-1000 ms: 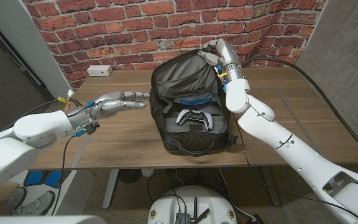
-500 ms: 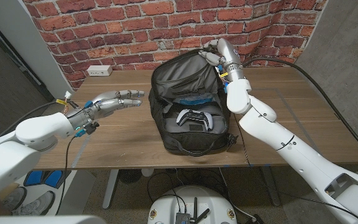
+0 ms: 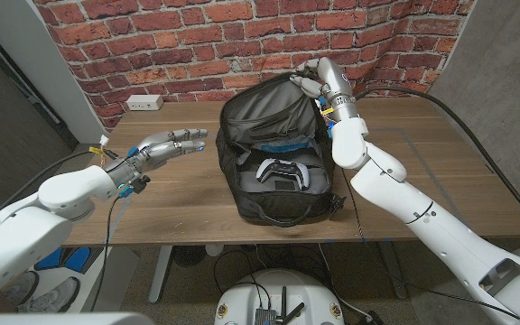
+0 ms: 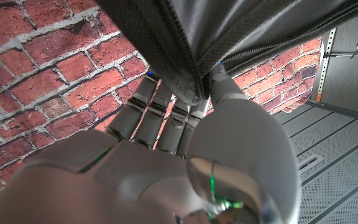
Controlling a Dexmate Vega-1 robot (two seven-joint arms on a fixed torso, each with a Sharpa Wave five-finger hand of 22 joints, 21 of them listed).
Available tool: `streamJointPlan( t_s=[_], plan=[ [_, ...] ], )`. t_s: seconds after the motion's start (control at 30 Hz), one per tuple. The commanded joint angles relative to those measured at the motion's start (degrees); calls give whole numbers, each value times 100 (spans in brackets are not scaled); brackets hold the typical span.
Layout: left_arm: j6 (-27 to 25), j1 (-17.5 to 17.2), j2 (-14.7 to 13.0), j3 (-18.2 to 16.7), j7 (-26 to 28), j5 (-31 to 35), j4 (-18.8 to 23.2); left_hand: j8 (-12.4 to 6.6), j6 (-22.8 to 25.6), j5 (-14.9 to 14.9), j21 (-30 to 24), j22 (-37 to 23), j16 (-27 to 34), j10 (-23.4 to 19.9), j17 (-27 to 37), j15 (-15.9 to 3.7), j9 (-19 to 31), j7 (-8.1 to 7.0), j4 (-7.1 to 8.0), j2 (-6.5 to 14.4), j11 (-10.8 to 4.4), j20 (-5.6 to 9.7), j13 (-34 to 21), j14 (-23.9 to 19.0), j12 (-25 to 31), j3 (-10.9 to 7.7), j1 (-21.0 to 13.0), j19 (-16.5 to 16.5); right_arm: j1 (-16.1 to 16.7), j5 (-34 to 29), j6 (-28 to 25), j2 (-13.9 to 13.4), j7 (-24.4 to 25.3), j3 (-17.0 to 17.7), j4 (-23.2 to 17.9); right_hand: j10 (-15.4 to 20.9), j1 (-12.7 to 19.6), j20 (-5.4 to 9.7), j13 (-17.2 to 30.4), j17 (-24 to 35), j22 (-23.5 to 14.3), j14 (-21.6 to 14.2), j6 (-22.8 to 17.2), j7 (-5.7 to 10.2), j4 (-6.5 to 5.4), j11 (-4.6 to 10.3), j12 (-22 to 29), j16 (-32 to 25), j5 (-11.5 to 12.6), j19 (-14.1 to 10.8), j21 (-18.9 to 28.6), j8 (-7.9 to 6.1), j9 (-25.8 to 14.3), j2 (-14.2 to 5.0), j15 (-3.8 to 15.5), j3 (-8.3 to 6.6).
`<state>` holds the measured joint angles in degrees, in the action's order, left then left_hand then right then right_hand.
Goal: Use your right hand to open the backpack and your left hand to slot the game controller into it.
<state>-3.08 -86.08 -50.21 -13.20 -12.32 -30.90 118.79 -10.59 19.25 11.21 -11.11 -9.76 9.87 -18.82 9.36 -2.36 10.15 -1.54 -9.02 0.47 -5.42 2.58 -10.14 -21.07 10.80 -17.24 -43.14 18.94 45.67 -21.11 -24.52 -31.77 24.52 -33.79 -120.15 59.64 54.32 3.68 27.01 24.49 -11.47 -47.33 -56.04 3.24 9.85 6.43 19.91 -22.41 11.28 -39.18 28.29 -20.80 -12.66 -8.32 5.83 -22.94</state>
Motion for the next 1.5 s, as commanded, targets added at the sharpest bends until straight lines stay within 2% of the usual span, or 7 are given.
streamJointPlan(
  t_s=[0.03,0.33,0.9,1.03,1.2,1.5],
  plan=[
    [151,317,90,450,481,-74,-294,-1,-22,-13,21,-7,0,20,10,-468,17,-14,26,49,4,449,-7,51,1,-1,27,-23,233,24,-54,-127,-36,114,-297,64,16,739,4,19,6,-54,-72,17,-48,5,-9,34,22,22,27,-32,-14,-55,680,-21],
    [365,521,211,767,812,-184,-563,14,-70,-30,36,-8,-7,60,16,-469,18,-43,68,71,-2,454,-8,126,-9,31,131,-73,445,27,-193,-292,-138,207,-627,72,12,738,13,24,7,-55,-79,13,-50,4,-11,38,22,25,39,-31,-14,-51,674,-18],
    [680,1174,435,1519,1286,-383,-1218,24,-129,-37,48,-8,-21,111,10,-409,16,-66,69,132,-14,449,-7,271,-16,32,194,-146,711,357,-617,-693,-649,496,-1182,67,8,738,28,37,9,-60,-75,12,-51,5,-32,47,24,38,72,-19,-17,-50,671,-17],
    [674,1265,489,1643,1457,-431,-1286,21,-131,-42,49,-8,-20,136,10,-406,16,-83,71,136,-36,453,-7,296,-21,39,219,-161,833,593,-344,-847,-695,672,-1163,70,0,739,29,37,9,-58,-70,24,-58,3,-36,55,25,41,79,-15,-17,-57,667,-18],
    [784,1367,632,1807,1674,-455,-1382,26,-160,-58,52,-9,-21,191,15,-393,15,-102,109,137,-43,476,-8,355,-31,77,328,-195,918,845,-254,-977,-811,810,-1190,65,-10,738,36,41,10,-65,-84,39,-64,12,-41,53,24,44,87,-18,-18,-56,667,-14],
    [770,1298,670,1856,2151,-447,-1260,45,-256,-76,60,-11,-25,299,14,-393,14,-130,152,155,-73,501,-8,470,-44,125,489,-271,1120,1066,-193,-1221,-850,978,-1281,70,-15,746,47,42,11,-62,-66,31,-66,32,-45,65,27,55,99,-7,-19,-63,675,-19]
  ],
)
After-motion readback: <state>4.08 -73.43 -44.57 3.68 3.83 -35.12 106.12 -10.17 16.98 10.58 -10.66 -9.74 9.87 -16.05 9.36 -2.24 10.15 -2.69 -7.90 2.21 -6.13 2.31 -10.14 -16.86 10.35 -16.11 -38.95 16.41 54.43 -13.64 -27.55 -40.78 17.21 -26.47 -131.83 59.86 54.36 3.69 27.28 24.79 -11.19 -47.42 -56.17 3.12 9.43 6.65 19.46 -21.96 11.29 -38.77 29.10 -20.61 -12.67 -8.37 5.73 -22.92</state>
